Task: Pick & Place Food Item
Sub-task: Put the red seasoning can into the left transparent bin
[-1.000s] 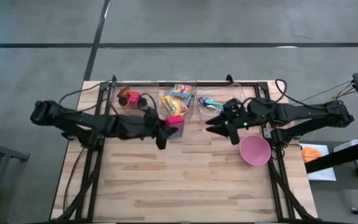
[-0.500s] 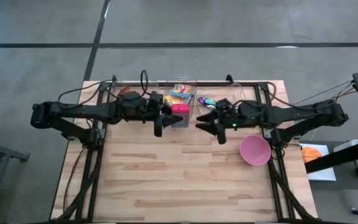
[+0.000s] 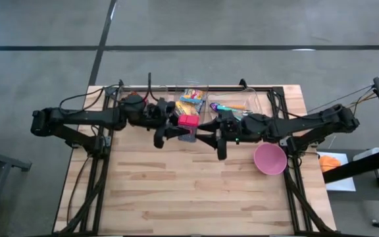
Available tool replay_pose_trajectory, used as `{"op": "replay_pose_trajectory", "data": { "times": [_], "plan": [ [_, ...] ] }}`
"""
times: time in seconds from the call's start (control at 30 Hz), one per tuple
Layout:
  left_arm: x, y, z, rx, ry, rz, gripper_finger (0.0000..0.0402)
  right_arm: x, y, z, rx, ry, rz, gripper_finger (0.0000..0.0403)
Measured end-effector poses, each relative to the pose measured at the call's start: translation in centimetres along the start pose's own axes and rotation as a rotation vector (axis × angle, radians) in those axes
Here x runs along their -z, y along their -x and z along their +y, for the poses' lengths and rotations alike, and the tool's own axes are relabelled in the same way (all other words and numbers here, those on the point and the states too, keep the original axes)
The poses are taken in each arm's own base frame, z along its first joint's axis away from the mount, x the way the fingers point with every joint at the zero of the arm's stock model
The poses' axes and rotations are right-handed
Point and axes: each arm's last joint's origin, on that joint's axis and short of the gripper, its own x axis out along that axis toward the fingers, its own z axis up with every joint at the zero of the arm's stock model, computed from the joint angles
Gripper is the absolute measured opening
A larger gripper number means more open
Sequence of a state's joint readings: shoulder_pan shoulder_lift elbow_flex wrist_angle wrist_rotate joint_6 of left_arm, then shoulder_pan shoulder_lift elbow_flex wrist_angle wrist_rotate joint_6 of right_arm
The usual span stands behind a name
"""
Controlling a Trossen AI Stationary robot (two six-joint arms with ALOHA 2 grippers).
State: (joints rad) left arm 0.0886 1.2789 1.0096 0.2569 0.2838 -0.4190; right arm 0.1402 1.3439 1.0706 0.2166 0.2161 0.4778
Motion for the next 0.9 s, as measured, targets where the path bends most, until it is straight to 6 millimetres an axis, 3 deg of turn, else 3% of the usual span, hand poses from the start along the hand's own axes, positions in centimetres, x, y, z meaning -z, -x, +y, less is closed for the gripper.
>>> {"op": "replay_pose_trajectory", "data": {
  "times": [0.17, 0.5, 0.9],
  "plan": [
    [-0.2, 0.0, -0.1, 0.019, -0.005, -0.024, 0.0169, -0.4, -0.2, 0.3, -0.031, 0.026, 0.002, 0.02],
    [-0.5, -0.1, 0.1, -0.007, -0.038, -0.061, 0.0169, -1.0, 1.3, 0.4, -0.035, 0.022, 0.012, 0.02],
    [-0.5, 0.0, 0.1, -0.009, -0.037, -0.053, 0.0169, -0.5, 0.7, 0.1, -0.039, 0.037, 0.039, 0.0201]
  ]
}}
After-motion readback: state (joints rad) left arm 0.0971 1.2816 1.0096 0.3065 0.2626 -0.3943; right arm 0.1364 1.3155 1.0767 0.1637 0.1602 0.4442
